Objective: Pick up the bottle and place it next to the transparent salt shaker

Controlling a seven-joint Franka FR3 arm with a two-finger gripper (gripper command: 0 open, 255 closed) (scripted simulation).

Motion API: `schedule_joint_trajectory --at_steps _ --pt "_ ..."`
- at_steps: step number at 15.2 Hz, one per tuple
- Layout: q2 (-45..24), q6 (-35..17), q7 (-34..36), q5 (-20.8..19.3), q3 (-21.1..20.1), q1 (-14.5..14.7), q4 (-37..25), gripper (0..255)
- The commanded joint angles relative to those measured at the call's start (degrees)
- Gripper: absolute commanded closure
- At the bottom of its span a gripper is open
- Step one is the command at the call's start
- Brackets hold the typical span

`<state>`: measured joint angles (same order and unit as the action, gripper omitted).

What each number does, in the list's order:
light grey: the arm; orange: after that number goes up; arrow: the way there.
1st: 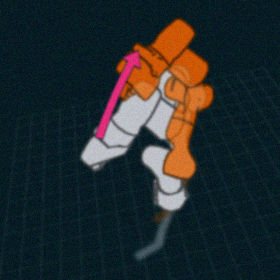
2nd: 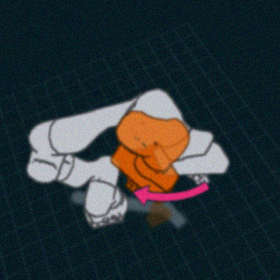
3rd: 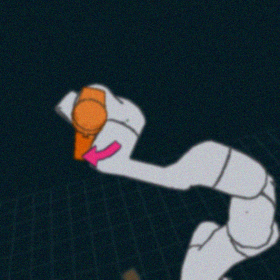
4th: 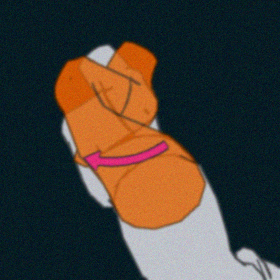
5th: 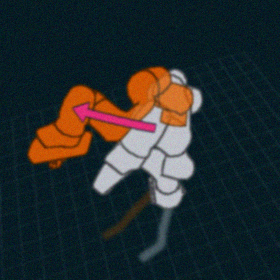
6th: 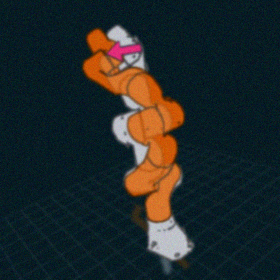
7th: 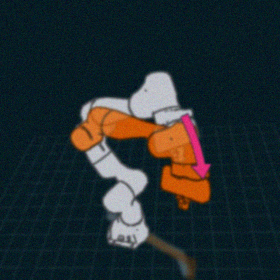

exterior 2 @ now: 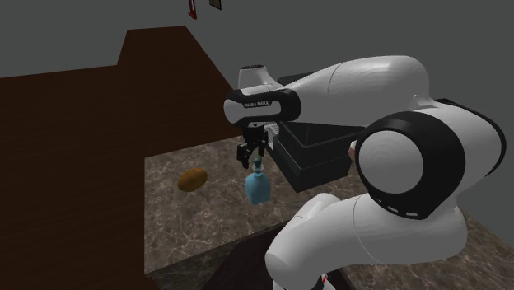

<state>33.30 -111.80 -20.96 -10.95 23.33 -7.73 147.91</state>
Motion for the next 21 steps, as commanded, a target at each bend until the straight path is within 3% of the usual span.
schedule_joint_trajectory --at_steps 1,9,10,21 --pt "-0.8 -2.3 -0.1 -0.2 0.5 0.0 1.5 0" --pt "-0.7 -2.3 -0.1 -0.2 0.5 0.0 1.5 0" --pt "-0.7 -2.3 -0.1 -0.2 0.5 0.0 1.5 255" --pt "-0.1 -0.5 0.0 -0.1 0.1 0.0 0.4 255"
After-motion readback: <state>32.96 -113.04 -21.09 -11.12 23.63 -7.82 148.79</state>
